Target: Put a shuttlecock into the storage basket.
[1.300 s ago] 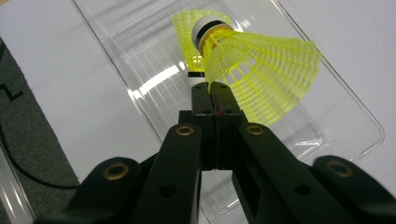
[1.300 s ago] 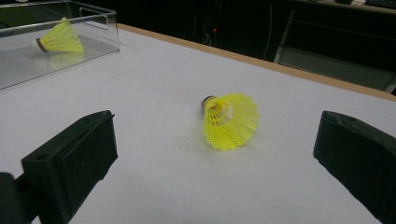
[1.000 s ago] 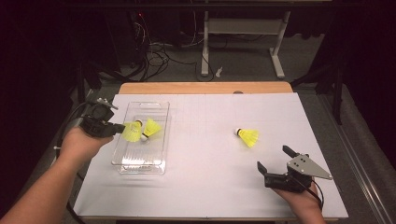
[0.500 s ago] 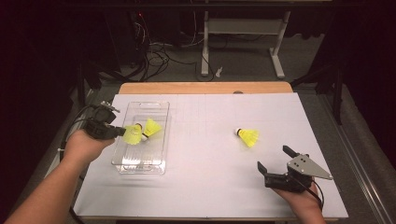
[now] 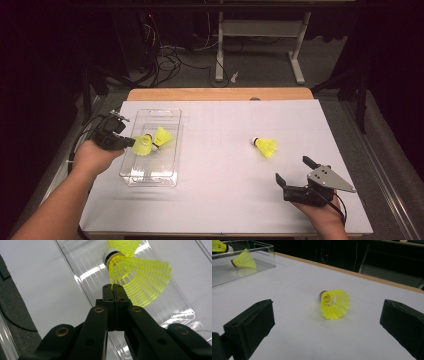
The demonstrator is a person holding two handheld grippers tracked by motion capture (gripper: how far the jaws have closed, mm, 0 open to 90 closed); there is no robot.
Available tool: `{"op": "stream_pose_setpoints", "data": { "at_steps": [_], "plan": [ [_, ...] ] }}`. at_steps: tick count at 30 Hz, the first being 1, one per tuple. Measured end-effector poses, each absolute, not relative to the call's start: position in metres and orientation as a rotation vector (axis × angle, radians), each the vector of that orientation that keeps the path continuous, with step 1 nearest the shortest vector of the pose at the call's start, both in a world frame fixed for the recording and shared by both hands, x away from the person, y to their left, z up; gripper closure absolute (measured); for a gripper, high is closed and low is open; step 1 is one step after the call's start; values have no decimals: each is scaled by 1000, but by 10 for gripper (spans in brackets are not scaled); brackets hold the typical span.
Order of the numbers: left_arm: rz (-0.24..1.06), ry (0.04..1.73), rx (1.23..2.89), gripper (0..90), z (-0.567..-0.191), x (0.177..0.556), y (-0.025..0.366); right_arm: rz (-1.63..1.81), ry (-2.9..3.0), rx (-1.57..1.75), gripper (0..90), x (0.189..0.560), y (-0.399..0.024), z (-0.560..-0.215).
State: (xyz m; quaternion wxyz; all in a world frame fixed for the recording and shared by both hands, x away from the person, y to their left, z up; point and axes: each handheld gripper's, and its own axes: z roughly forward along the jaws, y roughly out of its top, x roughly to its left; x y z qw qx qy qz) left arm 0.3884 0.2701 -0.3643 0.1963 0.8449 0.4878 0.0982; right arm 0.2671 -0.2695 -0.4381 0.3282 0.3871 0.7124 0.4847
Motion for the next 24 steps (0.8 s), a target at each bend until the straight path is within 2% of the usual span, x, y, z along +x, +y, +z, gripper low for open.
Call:
{"op": "stream_pose_setpoints", "data": {
  "at_steps": [24],
  "plan": [
    [258,1428,2347,900,-378,407,264,1267,1867,1021,0,267,-270,-439]
  ]
}}
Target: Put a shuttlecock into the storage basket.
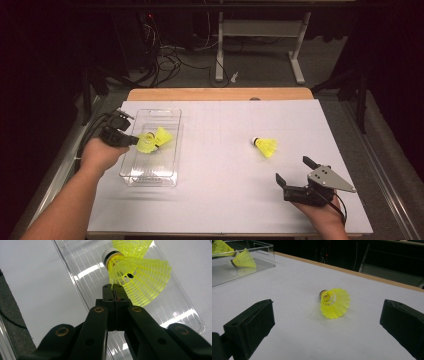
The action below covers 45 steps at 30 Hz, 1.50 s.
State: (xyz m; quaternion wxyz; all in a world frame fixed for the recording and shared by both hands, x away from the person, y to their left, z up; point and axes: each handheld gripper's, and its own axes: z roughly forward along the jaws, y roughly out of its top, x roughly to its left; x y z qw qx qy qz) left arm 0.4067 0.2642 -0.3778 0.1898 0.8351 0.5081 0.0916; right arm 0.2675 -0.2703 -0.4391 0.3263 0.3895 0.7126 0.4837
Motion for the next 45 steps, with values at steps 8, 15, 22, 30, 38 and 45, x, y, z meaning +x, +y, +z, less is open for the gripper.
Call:
{"op": "stream_pose_setpoints", "data": {
  "at_steps": [8,15,22,30,38,45],
  "plan": [
    [267,1449,2344,900,-381,411,265,1269,1864,1019,0,267,-270,-439],
    [273,1456,2370,900,-384,413,262,1269,1865,1018,0,267,-271,-439],
    [293,1464,2386,899,-386,413,262,1268,1865,1018,0,267,-270,-439],
    [297,1476,2391,897,-388,410,264,1269,1866,1016,0,267,-270,-439],
    [300,1478,2390,891,-388,410,263,1272,1865,1014,0,267,-270,-438],
    [290,1468,2393,862,-388,410,262,1271,1865,1013,0,267,-270,-438]
  ]
}}
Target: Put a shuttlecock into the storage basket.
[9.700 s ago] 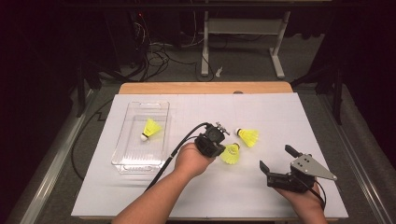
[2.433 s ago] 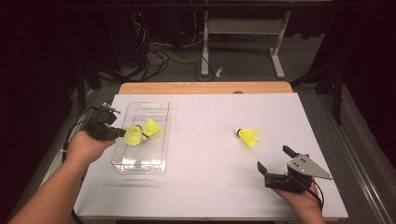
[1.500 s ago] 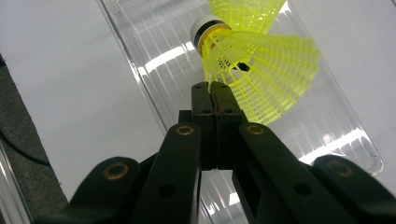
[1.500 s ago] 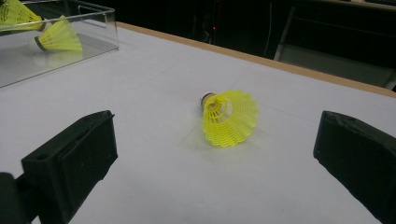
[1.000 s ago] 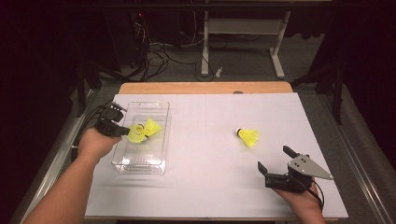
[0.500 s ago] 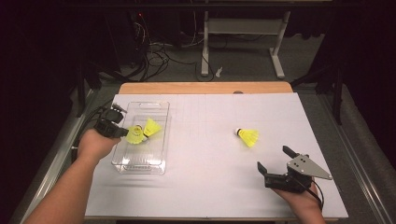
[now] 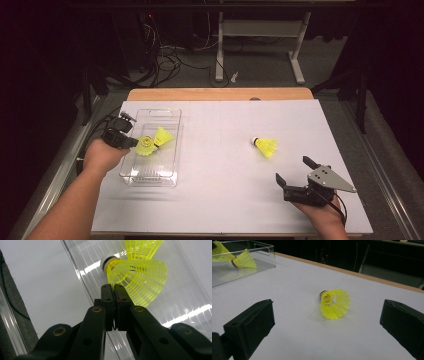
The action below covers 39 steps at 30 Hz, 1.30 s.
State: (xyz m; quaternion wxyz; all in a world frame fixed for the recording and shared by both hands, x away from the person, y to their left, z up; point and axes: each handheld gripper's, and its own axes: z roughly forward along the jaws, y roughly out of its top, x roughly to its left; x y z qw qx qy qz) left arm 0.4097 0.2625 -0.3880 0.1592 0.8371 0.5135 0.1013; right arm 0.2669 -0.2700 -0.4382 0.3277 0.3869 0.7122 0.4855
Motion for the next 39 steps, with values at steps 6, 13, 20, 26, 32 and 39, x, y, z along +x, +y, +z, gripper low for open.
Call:
{"op": "stream_pose_setpoints", "data": {
  "at_steps": [6,13,20,26,32,39],
  "plan": [
    [234,1435,2387,697,-388,410,260,1271,1863,1014,0,267,-270,-438],
    [241,1430,2353,487,-383,409,254,1268,1868,1010,0,267,-269,-438],
    [240,1429,2343,448,-374,407,255,1267,1868,1009,0,267,-269,-438],
    [217,1426,2345,429,-372,405,255,1269,1868,1008,0,267,-268,-437],
    [198,1426,2348,394,-371,404,251,1269,1868,1006,0,267,-268,-437],
    [208,1431,2356,288,-371,402,244,1268,1868,1006,0,267,-268,-437]
  ]
}}
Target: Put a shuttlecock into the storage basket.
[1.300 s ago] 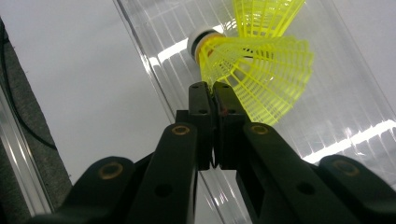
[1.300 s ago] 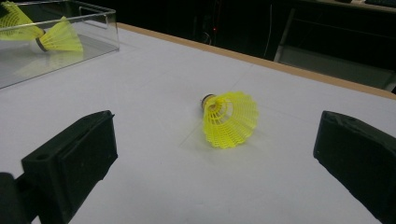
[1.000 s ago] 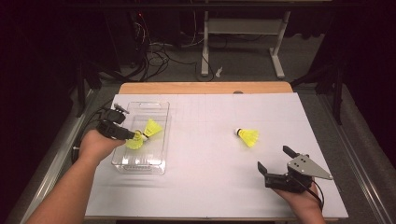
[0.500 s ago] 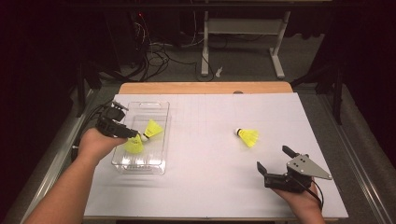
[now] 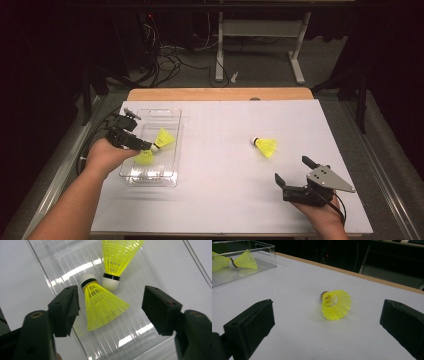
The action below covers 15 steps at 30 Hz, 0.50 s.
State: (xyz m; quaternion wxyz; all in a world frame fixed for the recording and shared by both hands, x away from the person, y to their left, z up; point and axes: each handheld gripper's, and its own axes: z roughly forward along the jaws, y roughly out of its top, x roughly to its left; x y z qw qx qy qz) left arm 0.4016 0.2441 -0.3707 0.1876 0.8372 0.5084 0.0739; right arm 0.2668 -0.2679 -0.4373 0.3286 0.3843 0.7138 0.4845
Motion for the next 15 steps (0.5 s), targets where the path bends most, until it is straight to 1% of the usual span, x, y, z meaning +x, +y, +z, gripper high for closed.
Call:
{"op": "stream_pose_setpoints", "data": {
  "at_steps": [7,9,13,15],
  "plan": [
    [207,1439,2370,160,-370,400,241,1268,1869,1008,0,267,-268,-438],
    [206,1434,2371,153,-370,399,240,1267,1870,1007,0,267,-268,-438],
    [209,1431,2382,98,-370,399,236,1268,1871,1007,0,267,-267,-438],
    [204,1432,2382,50,-370,399,234,1269,1872,1006,0,267,-267,-438]
  ]
}}
